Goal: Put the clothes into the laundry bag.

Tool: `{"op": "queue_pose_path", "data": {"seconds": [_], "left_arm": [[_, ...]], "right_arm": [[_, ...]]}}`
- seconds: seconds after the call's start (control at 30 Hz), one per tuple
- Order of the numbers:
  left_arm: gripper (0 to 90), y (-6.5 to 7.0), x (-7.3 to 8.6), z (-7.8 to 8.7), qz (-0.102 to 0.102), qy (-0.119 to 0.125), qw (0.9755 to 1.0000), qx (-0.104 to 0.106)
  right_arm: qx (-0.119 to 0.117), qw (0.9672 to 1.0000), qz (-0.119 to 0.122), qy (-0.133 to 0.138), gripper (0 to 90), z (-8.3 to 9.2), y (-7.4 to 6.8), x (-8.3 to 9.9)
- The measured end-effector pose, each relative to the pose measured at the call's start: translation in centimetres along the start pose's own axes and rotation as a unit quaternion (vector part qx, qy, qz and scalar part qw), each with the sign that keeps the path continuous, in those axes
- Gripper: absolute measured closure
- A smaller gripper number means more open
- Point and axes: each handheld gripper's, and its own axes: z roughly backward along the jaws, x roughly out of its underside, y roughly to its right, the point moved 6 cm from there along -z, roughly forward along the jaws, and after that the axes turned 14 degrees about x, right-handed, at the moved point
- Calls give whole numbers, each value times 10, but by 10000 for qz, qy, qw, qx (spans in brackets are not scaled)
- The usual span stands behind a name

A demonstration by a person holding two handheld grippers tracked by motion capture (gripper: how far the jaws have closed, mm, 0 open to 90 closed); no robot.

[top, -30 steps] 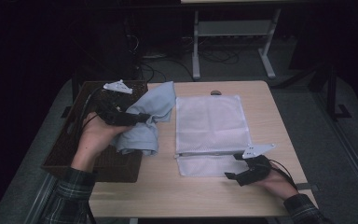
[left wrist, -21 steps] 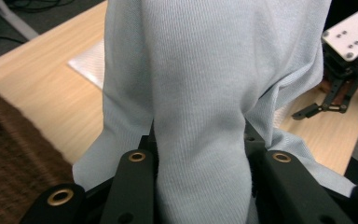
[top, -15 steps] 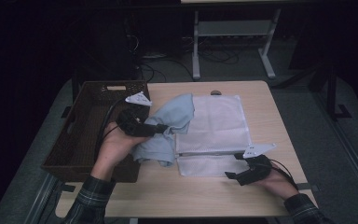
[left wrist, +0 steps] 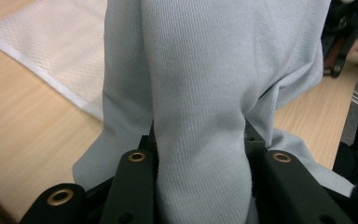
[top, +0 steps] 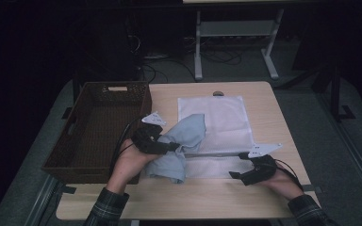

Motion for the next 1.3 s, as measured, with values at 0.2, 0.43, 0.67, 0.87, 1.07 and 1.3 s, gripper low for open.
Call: {"op": "queue_pose_path", "data": {"seconds": [0.2, 0.43, 0.67, 0.87, 1.07, 1.3], "left_arm": [[672, 2, 14, -13, 40, -39, 10000, 48], [672, 4, 24, -23, 64, -93, 9999, 92], [672, 1, 28, -24, 113, -138, 9998, 112], [672, -1, 27, -22, 148, -108, 9998, 100], [672, -2, 29, -22, 168, -136, 9997, 86], [672, -3, 30, -21, 211, -113, 9997, 68]], "right_arm": [[-34, 10000, -38, 20, 169, 3, 5, -3], [-202, 9997, 97, -36, 148, 4, 10, -10], [-224, 9994, 243, 141, 381, -4, 12, -25], [-357, 9983, 406, 220, 551, -19, 20, -44], [-428, 9974, 563, 165, 553, -39, 22, -51], [-579, 9964, 620, -29, 529, -60, 20, -50]]}}
